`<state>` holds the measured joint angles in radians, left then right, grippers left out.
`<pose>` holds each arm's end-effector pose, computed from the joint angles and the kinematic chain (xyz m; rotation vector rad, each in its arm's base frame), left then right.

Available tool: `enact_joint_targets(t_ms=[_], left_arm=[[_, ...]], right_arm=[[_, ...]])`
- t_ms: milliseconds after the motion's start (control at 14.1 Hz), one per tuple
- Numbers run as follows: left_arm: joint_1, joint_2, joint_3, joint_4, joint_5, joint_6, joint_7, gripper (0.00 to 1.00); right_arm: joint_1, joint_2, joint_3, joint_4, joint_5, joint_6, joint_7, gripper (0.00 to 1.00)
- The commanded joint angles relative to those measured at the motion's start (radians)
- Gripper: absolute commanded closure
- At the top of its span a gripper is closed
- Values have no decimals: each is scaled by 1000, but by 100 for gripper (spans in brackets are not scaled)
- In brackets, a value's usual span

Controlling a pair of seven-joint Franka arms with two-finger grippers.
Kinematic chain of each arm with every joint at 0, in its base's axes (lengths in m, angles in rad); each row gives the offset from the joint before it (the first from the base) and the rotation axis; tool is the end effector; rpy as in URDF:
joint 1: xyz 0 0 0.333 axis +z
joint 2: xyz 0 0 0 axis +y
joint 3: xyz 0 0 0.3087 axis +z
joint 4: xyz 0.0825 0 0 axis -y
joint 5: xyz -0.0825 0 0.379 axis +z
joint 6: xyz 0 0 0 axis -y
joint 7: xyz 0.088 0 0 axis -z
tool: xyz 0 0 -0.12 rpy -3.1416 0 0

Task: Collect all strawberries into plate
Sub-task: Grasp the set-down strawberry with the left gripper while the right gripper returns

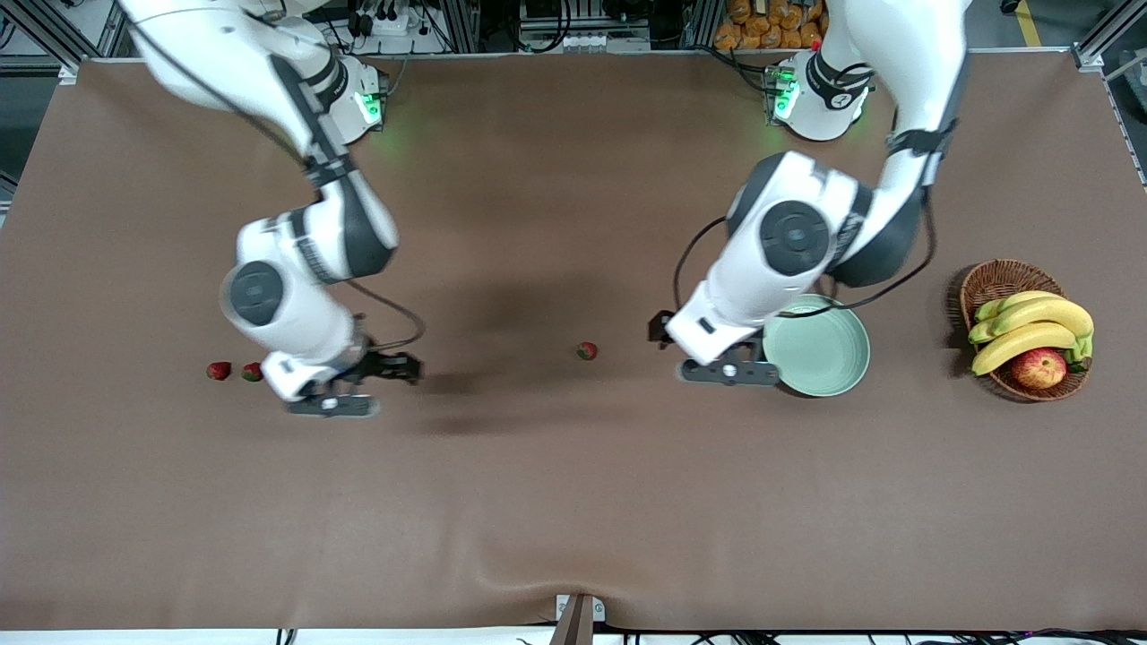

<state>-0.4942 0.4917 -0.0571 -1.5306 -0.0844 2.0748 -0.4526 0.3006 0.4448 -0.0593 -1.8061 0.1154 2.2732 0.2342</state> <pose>0.5876 -0.3612 0.3606 3.0259 -0.0793 -0.0038 0.6244 0.1603 0.2845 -3.0729 0.0928 -0.0124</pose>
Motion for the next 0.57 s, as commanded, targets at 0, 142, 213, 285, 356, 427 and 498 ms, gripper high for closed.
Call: enact_joint_targets(t_ms=[0, 142, 213, 285, 356, 427, 498], left_arm=[[-49, 77, 10, 52, -12, 62, -53, 0], [-63, 131, 10, 82, -12, 91, -60, 0], [-72, 145, 10, 84, -12, 108, -63, 0], [-90, 162, 10, 84, -12, 131, -67, 0], [-105, 180, 10, 84, -11, 152, -80, 0], [-133, 198, 11, 84, -9, 186, -101, 0], [-145, 214, 11, 83, -9, 214, -129, 0]], right_arm=[[-93, -43, 21, -76, -32, 15, -67, 0], [-164, -43, 22, -90, -95, 17, -111, 0], [-197, -43, 23, -99, -115, 20, -140, 0], [-231, -41, 23, -102, -120, 22, -179, 0], [-265, -37, 23, -108, -120, 26, -215, 0], [-290, -31, 23, -108, -121, 37, -252, 0], [-311, -26, 23, -110, -123, 55, -280, 0]])
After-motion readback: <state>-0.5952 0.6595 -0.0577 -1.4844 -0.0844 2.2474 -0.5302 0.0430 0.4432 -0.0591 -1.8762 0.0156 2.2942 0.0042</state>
